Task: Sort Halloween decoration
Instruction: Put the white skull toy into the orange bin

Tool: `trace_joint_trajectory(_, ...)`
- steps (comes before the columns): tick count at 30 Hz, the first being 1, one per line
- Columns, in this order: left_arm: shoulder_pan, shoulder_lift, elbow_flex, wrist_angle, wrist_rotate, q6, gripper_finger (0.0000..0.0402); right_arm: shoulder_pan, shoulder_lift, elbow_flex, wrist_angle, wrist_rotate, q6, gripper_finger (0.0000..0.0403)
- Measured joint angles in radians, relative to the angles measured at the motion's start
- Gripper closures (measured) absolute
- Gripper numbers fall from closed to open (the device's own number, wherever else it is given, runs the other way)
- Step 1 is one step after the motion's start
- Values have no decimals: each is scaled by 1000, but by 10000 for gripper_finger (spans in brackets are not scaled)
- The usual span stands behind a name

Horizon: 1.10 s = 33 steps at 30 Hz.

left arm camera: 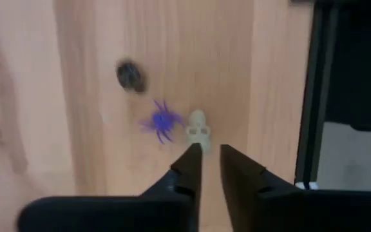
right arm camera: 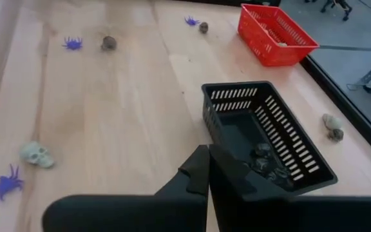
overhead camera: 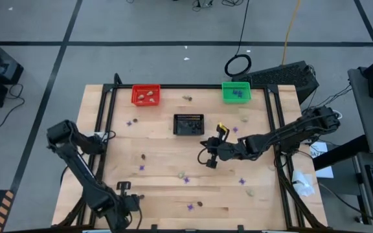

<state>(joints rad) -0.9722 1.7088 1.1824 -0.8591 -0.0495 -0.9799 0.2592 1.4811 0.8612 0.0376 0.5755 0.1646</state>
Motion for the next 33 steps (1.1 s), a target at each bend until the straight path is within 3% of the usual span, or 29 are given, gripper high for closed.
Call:
trace_joint_trajectory(8, 3, 49, -4, 4, 29, -9, 247, -2, 0, 0, -1, 1, 3, 403)
trace_joint_trajectory(15, 15, 108, -14, 37, 28, -9, 229, -2, 0, 1, -4, 1, 3, 403)
trace_joint_trajectory(22, 23, 162, -14, 87, 54, -8, 240, -2, 0, 1, -4, 1, 3, 403)
trace_joint_trajectory(33, 15, 170, -13, 83, 85, -1, 339, -2, 0, 2, -4, 1, 0, 403)
